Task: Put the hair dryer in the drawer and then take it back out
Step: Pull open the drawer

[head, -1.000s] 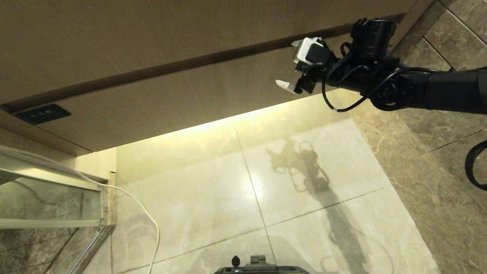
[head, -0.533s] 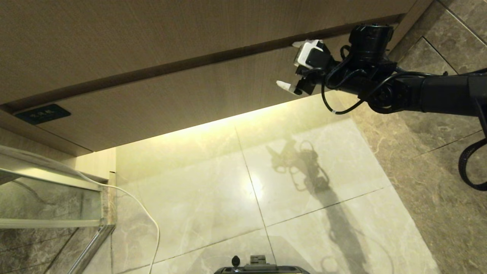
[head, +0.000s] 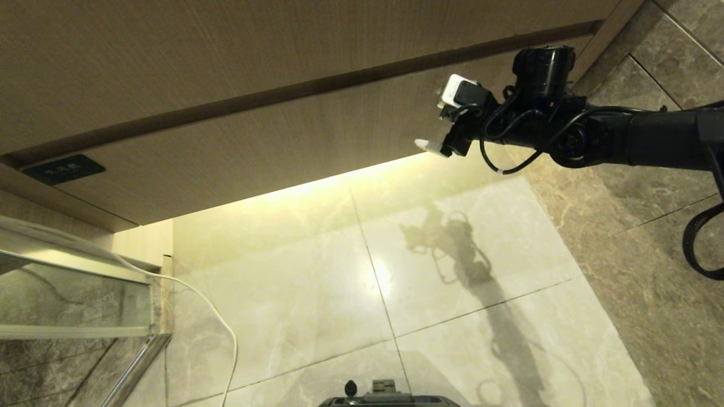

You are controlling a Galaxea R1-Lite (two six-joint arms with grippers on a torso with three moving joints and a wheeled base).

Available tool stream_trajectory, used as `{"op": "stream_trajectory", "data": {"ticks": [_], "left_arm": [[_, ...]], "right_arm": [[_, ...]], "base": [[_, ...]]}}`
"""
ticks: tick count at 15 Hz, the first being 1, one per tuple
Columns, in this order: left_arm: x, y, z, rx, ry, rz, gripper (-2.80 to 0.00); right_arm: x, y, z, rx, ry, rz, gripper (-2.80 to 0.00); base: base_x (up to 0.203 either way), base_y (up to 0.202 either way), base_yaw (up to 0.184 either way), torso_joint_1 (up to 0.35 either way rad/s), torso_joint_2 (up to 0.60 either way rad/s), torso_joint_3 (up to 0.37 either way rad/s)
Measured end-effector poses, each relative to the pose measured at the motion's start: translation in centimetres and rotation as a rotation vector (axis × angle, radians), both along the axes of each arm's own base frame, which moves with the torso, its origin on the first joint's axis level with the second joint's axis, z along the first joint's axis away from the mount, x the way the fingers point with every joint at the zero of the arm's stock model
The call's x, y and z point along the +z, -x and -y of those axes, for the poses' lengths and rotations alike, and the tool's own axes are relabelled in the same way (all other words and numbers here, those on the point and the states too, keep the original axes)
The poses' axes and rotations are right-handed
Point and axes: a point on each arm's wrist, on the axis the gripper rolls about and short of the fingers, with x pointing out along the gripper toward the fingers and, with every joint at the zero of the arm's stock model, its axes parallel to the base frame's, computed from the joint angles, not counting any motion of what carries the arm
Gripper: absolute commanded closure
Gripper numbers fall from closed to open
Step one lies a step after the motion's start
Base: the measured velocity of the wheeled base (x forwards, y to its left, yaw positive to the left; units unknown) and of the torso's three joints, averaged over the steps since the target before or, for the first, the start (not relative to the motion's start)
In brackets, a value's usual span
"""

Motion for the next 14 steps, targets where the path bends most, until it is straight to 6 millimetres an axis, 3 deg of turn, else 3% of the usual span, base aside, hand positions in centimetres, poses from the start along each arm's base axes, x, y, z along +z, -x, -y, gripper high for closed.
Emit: {"op": "stream_trajectory", "data": {"ticks": [5, 11, 14], "left_arm": [[0.0, 0.0, 0.0, 0.0, -0.001, 0.0, 0.0], [0.0, 0.0, 0.0, 0.0, 0.0, 0.0, 0.0], [0.0, 0.0, 0.0, -0.001, 0.0, 0.0, 0.0]], "right_arm": [[1.4, 3.3, 1.4, -0.019, 0.001, -0.07, -2.8], [3.9, 9.3, 3.3, -0.022, -0.045, -0.173, -2.8], [4.1, 11.7, 4.2, -0.089, -0.066, -0.22, -2.8]], "base": [[0.0, 0.0, 0.0, 0.0, 0.0, 0.0], [0.0, 0.0, 0.0, 0.0, 0.0, 0.0], [0.0, 0.0, 0.0, 0.0, 0.0, 0.0]]}}
